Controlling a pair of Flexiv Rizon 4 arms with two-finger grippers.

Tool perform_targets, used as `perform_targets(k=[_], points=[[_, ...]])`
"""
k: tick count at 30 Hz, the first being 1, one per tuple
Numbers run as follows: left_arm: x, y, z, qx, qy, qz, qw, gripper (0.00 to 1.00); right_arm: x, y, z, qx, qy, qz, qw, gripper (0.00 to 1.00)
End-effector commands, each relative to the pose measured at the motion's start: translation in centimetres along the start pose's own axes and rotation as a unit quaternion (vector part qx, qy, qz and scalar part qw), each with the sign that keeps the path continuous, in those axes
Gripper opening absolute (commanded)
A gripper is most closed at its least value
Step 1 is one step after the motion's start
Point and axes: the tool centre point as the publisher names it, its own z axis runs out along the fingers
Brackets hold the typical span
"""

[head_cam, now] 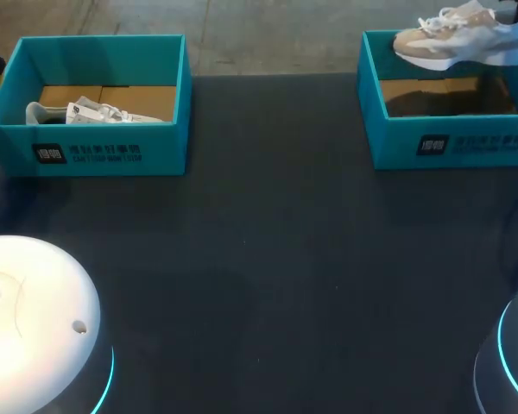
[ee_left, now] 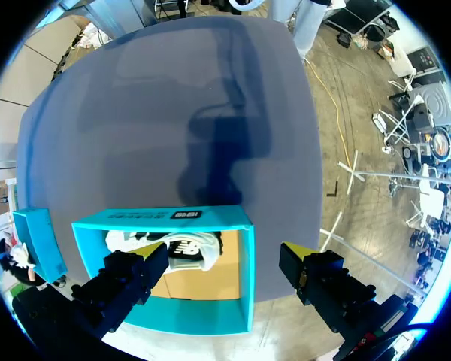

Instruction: Take the shoe out of the shoebox, open the shoe tongue, remove and reinsert the insole, then place the shoe into the shoebox

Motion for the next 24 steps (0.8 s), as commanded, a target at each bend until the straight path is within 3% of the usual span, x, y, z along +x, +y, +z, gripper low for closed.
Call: perform_targets(k=[1,11,24], points=[[0.0,-0.1,0.0,-0.001,0.002,0.000,1.000,1.00,-0.1,-2.1,-1.9,-0.025,-0.003,0.004,1.000,0.00],[0.0,-0.1,0.0,-0.001,0.002,0.000,1.000,1.00,0.9,-3.7,-5.1,-0.037,-0.015,0.012,0.999,0.00],[0.0,-0.1,0.0,-0.001,0.002,0.000,1.000,1.00,4.6,-9.7,-9.2,-0.041,0.002,0.016,0.999,0.00]])
